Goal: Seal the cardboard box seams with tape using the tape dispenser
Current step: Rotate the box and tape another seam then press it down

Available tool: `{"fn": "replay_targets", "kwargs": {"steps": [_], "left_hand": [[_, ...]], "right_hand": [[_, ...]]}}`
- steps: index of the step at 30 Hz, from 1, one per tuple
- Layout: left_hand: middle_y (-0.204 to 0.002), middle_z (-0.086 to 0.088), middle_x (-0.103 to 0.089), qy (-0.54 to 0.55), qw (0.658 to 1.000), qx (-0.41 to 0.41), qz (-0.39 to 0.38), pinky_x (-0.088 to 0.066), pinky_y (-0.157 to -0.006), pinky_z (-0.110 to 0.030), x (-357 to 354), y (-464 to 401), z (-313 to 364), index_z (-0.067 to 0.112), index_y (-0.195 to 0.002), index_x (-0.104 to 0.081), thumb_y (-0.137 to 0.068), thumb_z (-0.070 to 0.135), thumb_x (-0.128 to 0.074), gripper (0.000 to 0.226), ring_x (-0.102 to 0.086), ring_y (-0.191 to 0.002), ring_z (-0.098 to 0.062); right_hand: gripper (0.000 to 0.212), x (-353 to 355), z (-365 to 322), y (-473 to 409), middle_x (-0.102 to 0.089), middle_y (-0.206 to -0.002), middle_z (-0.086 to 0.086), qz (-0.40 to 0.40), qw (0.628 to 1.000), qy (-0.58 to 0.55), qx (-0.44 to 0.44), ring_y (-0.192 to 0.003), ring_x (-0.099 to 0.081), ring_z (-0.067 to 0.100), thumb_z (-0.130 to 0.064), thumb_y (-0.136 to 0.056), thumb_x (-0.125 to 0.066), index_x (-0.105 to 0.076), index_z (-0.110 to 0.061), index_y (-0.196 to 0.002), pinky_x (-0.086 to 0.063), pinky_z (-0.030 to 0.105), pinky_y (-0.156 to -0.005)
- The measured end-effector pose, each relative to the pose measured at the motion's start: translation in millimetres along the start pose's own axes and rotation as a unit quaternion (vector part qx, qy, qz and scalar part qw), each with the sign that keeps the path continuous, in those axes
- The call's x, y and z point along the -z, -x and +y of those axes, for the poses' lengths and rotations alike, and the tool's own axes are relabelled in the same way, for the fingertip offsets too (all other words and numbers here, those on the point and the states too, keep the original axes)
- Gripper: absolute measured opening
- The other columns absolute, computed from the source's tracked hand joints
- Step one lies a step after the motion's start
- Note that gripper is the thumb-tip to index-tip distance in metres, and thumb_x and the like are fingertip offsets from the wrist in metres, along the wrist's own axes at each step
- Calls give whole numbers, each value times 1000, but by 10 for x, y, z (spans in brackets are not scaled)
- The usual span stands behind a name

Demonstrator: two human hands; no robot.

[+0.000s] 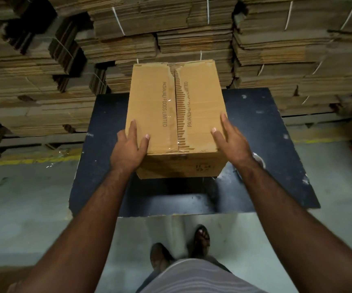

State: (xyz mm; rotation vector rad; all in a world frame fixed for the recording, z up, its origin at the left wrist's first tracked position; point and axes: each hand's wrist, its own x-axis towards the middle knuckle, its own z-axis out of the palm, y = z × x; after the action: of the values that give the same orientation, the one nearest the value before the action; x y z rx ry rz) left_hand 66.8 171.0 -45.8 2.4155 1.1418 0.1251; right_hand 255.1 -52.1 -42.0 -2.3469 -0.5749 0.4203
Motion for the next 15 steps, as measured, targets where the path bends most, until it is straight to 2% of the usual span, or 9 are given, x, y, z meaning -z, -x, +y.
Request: {"fn": "replay_targets", "kwargs": {"steps": [4, 6, 8, 10, 11, 13, 15], "left_hand": [[-146, -15, -30, -13, 1000, -9, -14, -49, -88, -50, -1, 84, -37, 29, -159, -7, -98, 64, -31, 73, -51, -120, -37], [-147, -17, -30, -9, 1000, -16, -22, -48, -90, -52, 9, 89, -59, 29, -159, -8, -99, 63, -32, 73, -50, -121, -40], [-147, -19, -31, 0, 999, -21, -27, -46, -92, -54, 12, 92, -66, 29, -159, -9, -99, 60, -34, 72, -49, -121, -44], [-147, -21, -31, -1, 999, -23, -32, -45, -93, -54, 0, 121, -55, 29, -159, -8, -100, 60, -34, 72, -49, -121, -46], [-147, -21, -31, -3, 999, -22, -34, -45, -93, -55, -6, 140, -41, 30, -159, -6, -99, 61, -33, 72, -49, -121, -46], [-147, -21, -29, -6, 999, -18, -34, -45, -92, -56, -21, 175, -17, 31, -159, -3, -99, 63, -30, 73, -49, -121, -46], [-147, -20, -29, -11, 999, -9, -36, -45, -92, -57, -35, 211, 2, 33, -158, -2, -98, 64, -29, 73, -48, -121, -46]], "right_hand": [[63, -14, 35, 154, -43, -150, 10, 17, 999, -28, 4, -135, -42, 29, -50, -101, -42, -14, -39, -157, -37, 42, -105], [64, 11, 94, 219, -43, -152, 5, 14, 997, -71, 4, -135, -43, 24, -47, -99, -48, -19, -40, -155, -39, 40, -108], [65, 73, 186, 268, -46, -149, -4, 3, 993, -119, 14, -129, -48, 15, -47, -95, -56, -27, -41, -153, -44, 36, -104], [60, 123, 349, 284, -58, -135, -7, 12, 982, -186, 1, -115, -58, 8, -48, -93, -61, -38, -40, -148, -51, 29, -93], [53, 129, 460, 270, -66, -122, -5, 32, 972, -228, -33, -103, -64, 8, -49, -94, -60, -45, -37, -144, -54, 29, -85], [38, 102, 716, 235, -70, -93, 1, 68, 954, -268, -113, -80, -68, 16, -49, -96, -57, -57, -25, -126, -59, 37, -73], [30, 53, 997, 166, -70, -88, 9, 80, 970, -170, -155, -78, -70, 28, -48, -90, -61, -58, -23, -107, -59, 46, -76]]}}
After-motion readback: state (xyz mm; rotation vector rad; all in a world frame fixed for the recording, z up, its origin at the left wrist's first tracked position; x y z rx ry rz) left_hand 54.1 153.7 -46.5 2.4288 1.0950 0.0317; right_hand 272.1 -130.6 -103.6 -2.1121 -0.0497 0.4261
